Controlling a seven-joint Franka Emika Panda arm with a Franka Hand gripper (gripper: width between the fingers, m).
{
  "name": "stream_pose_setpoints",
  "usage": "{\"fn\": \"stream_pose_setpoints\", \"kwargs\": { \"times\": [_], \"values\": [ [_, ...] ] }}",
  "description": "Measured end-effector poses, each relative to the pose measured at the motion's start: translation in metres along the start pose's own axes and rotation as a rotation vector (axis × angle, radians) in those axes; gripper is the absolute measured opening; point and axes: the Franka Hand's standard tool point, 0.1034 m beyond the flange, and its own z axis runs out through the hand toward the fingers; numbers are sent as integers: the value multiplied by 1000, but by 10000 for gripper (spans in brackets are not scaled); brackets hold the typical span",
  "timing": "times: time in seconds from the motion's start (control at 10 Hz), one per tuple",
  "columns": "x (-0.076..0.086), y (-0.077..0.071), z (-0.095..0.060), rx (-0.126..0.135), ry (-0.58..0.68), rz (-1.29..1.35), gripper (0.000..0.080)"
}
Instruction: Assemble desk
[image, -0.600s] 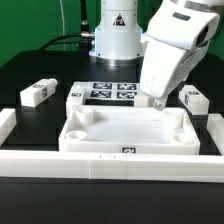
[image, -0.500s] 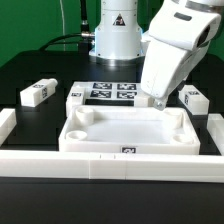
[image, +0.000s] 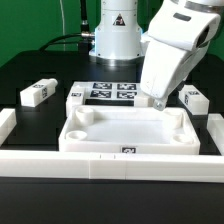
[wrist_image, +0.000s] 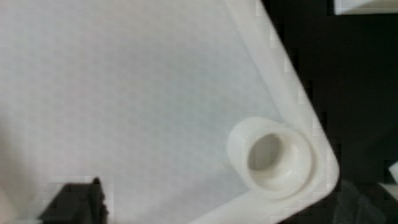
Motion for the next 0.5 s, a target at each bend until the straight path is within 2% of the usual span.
{"fn": "stream_pose_setpoints", "kwargs": {
  "times": [0.2,0.3,0.5],
  "values": [
    [-16,7,8,-57,56,-187,649],
    [-21,12,11,-71,66,-249,649],
    [-20,11,12,-69,65,-233,649]
  ]
}}
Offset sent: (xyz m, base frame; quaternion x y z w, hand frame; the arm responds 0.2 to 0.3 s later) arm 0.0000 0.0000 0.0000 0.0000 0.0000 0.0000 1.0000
